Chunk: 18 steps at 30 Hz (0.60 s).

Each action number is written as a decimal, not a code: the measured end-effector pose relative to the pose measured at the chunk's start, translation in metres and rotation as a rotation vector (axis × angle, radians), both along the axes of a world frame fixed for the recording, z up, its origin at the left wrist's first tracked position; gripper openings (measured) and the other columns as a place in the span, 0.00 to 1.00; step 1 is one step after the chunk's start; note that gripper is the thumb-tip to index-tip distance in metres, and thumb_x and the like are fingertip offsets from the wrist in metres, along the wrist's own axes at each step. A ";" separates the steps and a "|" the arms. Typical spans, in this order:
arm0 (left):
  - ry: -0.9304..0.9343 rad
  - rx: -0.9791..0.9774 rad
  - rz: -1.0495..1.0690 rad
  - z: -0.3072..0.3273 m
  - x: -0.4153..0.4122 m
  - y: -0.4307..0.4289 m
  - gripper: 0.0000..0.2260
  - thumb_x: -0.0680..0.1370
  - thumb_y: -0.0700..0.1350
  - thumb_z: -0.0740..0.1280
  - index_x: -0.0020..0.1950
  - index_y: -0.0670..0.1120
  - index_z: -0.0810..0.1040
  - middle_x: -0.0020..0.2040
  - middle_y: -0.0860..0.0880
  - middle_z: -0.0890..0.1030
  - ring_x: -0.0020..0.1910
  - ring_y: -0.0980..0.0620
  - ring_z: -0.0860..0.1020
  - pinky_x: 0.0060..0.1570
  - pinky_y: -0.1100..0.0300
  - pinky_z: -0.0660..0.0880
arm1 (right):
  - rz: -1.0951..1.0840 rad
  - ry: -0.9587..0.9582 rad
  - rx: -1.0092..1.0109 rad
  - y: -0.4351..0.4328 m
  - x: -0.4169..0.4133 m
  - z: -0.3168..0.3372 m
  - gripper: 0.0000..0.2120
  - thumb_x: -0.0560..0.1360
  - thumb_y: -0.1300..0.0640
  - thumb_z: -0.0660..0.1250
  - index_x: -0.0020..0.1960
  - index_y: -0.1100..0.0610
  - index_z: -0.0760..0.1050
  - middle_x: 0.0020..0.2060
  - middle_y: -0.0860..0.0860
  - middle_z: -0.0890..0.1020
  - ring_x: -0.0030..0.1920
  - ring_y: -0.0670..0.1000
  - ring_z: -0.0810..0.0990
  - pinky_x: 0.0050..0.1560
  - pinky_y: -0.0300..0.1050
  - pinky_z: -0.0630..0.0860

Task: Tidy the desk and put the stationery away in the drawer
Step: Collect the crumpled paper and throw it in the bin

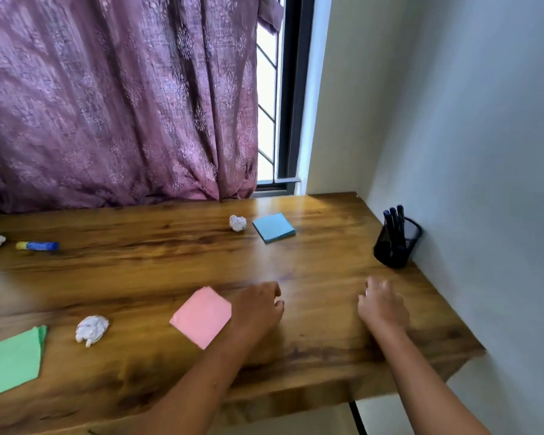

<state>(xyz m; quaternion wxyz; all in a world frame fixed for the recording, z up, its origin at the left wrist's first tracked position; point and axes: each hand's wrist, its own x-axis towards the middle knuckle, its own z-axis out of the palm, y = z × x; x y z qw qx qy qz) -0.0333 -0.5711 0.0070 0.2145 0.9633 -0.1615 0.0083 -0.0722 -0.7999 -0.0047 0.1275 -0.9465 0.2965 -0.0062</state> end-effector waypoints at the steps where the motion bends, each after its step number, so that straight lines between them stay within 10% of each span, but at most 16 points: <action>1: 0.003 -0.024 0.026 0.001 0.018 -0.005 0.12 0.77 0.51 0.65 0.57 0.50 0.79 0.54 0.50 0.82 0.52 0.50 0.79 0.51 0.57 0.77 | 0.034 -0.025 -0.011 -0.002 0.009 -0.004 0.17 0.79 0.51 0.58 0.66 0.51 0.67 0.64 0.52 0.70 0.60 0.57 0.73 0.51 0.49 0.73; 18: 0.120 0.137 0.375 -0.022 0.224 -0.005 0.26 0.77 0.46 0.64 0.74 0.53 0.60 0.78 0.51 0.54 0.75 0.45 0.56 0.68 0.46 0.65 | 0.452 -0.138 0.261 0.005 0.120 -0.004 0.07 0.75 0.48 0.62 0.51 0.49 0.71 0.51 0.46 0.76 0.49 0.50 0.77 0.42 0.43 0.70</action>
